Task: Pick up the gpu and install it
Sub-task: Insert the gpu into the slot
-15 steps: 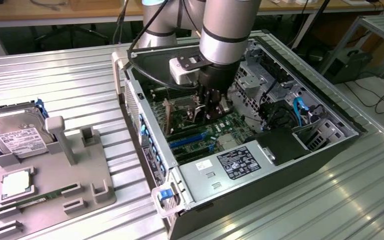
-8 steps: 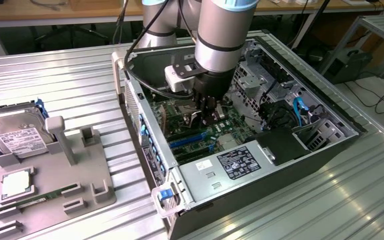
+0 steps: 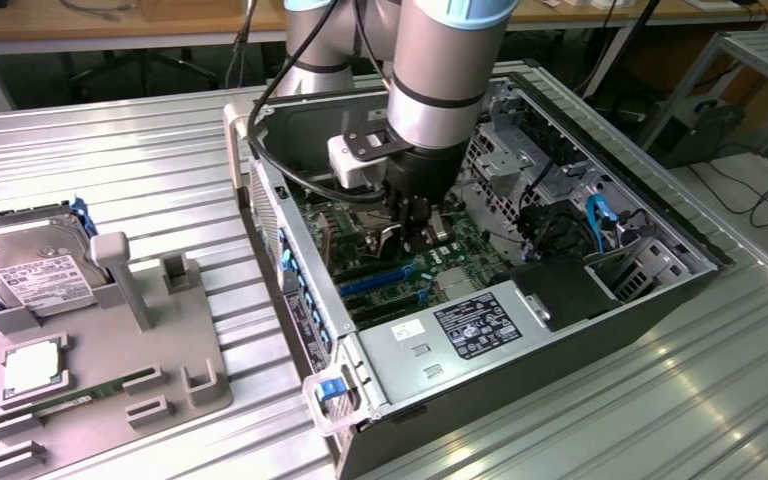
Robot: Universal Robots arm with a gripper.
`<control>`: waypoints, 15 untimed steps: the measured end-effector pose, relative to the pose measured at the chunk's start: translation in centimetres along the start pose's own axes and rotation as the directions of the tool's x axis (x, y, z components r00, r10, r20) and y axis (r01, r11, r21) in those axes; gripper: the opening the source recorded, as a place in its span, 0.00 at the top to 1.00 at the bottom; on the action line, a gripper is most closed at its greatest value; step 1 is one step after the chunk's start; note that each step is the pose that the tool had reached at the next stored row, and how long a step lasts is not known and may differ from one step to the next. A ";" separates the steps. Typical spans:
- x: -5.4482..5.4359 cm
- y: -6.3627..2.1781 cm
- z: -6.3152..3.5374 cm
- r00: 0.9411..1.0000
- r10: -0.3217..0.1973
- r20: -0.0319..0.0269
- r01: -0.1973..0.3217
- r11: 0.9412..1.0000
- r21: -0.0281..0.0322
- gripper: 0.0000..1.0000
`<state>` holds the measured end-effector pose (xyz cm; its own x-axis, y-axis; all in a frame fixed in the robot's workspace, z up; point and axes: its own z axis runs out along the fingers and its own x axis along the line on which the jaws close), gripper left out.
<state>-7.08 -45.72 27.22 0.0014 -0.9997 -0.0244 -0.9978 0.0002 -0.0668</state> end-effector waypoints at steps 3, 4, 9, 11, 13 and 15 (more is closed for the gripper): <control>0.0 0.09 0.07 1.000 0.000 0.001 0.000 1.000 0.000 0.72; 0.0 0.10 0.11 1.000 0.000 0.003 0.000 1.000 0.000 0.72; 0.0 0.15 0.81 1.000 0.000 0.005 0.000 1.000 -0.001 0.72; 0.0 0.40 1.05 1.000 0.000 0.005 0.000 1.000 -0.002 0.72; 0.1 0.57 1.21 1.000 0.000 0.005 0.000 1.000 -0.002 0.72; 0.3 0.62 1.38 1.000 0.000 0.005 0.000 1.000 -0.002 0.72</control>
<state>-7.61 -45.95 25.80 0.0014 -0.9996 -0.0292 -0.9979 0.0005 -0.0646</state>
